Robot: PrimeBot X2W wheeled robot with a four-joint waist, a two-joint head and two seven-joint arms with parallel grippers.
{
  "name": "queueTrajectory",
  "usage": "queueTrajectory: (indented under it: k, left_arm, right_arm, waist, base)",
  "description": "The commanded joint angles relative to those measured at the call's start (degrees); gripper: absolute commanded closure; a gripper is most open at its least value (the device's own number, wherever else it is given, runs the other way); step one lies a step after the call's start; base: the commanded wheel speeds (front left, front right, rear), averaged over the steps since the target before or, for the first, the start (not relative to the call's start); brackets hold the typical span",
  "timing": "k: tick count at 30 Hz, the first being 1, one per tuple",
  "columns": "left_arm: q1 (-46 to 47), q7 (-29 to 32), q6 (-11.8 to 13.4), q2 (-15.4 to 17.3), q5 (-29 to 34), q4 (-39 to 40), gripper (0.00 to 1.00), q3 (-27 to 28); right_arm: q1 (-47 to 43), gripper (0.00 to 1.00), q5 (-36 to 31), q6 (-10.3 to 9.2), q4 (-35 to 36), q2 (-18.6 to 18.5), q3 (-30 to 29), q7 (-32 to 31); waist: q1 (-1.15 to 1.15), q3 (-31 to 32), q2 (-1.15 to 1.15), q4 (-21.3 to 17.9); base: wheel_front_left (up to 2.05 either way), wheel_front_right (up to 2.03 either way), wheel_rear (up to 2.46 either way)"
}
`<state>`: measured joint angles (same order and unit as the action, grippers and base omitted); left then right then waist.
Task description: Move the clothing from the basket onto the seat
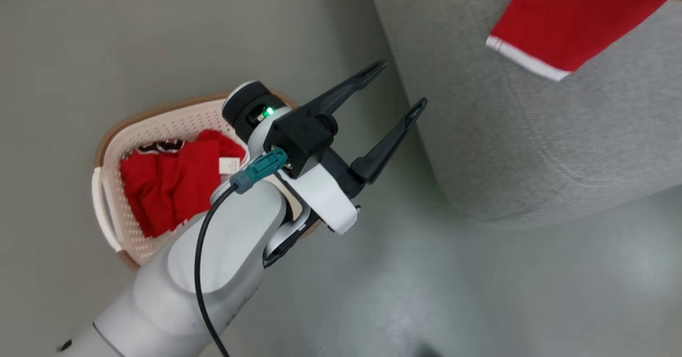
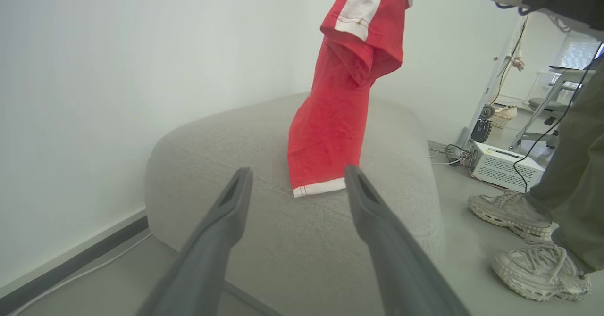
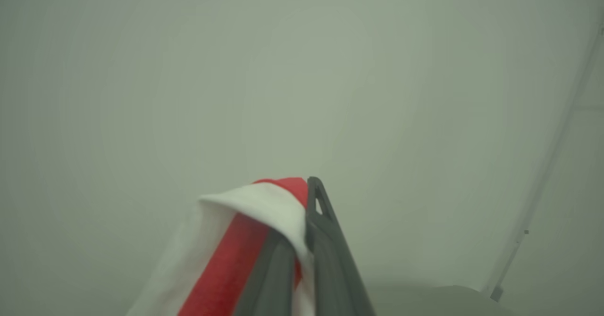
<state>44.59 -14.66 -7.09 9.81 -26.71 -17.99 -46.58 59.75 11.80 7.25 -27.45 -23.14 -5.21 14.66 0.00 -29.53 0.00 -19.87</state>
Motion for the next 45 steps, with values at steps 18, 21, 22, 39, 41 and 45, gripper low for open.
queueTrajectory:
  k: [18, 21, 22, 39, 41, 45]
  left_arm:
    - [6.37, -0.34, -0.4, -0.59, 0.29, 4.5, 0.0, -3.58]
    - [6.33, -0.34, -0.4, -0.57, 0.25, 4.62, 0.0, -3.9]
    - [6.33, -0.34, -0.4, -0.61, 0.3, 4.72, 0.0, -3.95]
    - [5.95, -0.34, -0.4, -0.6, 0.16, 3.85, 0.0, -3.37]
    - [5.89, -0.34, -0.4, -0.71, 0.1, 3.86, 0.0, -3.27]
    - [5.27, -0.34, -0.4, -1.17, -0.16, 3.93, 0.0, -2.53]
  right_arm:
    - [16.19, 1.0, -24.14, 0.24, -12.89, -9.56, -32.29, 0.34]
    - [16.73, 1.0, -29.87, 0.24, -12.03, -7.84, -38.5, 0.34]
    - [16.81, 1.0, -31.56, 0.24, -11.95, -7.21, -40.49, 0.34]
    - [17.11, 0.44, -30.56, 0.24, -32.46, -2.0, -40.83, 0.33]
    - [16.68, 0.0, -29.24, 0.24, -32.19, -2.08, -40.13, 0.33]
    - [13.36, 0.0, -23.9, 0.24, -29.84, -1.62, -35.16, 0.33]
  waist:
    - [0.0, -13.12, 0.0, 10.7]
    - [0.0, -14.34, 0.0, 11.2]
    - [0.0, -14.72, 0.0, 11.38]
    - [0.0, -16.74, 0.0, 12.22]
    - [0.0, -16.42, 0.0, 12.37]
    - [0.0, -14.6, 0.0, 12.71]
  base:
    - [0.0, 0.0, 0.0]
    - [0.0, 0.0, 0.0]
    - [0.0, 0.0, 0.0]
    - [0.0, 0.0, 0.0]
    - [0.0, 0.0, 0.0]
    - [0.0, 0.0, 0.0]
